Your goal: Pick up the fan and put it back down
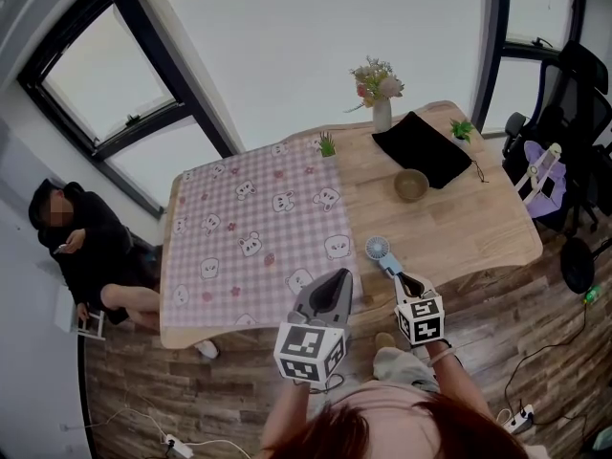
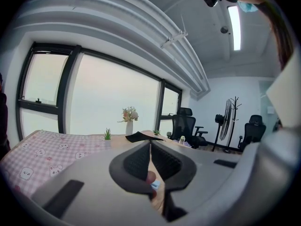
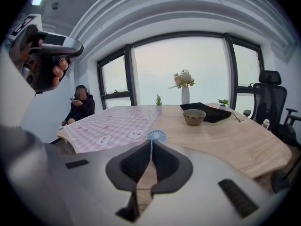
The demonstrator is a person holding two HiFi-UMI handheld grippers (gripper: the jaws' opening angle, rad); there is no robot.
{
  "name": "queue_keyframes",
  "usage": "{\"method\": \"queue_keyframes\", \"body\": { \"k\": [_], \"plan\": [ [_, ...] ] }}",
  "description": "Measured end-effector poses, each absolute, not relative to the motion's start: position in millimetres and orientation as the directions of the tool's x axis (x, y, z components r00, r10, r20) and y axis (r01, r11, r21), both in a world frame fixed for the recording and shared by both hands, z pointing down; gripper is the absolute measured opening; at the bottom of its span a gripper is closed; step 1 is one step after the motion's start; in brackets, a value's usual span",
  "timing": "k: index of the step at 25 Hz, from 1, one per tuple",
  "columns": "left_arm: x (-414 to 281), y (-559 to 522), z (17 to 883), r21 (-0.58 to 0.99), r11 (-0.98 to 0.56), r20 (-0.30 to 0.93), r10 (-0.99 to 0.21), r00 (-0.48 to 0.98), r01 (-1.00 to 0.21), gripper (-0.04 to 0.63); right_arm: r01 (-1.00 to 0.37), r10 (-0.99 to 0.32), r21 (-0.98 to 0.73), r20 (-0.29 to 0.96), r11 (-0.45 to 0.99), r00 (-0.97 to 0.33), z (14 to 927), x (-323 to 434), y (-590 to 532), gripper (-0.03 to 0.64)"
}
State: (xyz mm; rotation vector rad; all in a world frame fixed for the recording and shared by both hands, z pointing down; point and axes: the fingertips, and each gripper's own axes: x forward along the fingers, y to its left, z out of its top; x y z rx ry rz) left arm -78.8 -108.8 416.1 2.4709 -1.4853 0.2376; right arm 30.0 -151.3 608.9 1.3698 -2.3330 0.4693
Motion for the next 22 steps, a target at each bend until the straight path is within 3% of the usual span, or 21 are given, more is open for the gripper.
{"method": "queue_keyframes", "body": {
  "k": [22],
  "plan": [
    [-88, -76, 409, 0.115, -0.446, 0.239, -0.855, 0.46, -0.888, 0.014, -0.895, -0.831, -0.172, 0.333, 0.412, -0.446, 523, 43, -122, 0.0]
  ]
}}
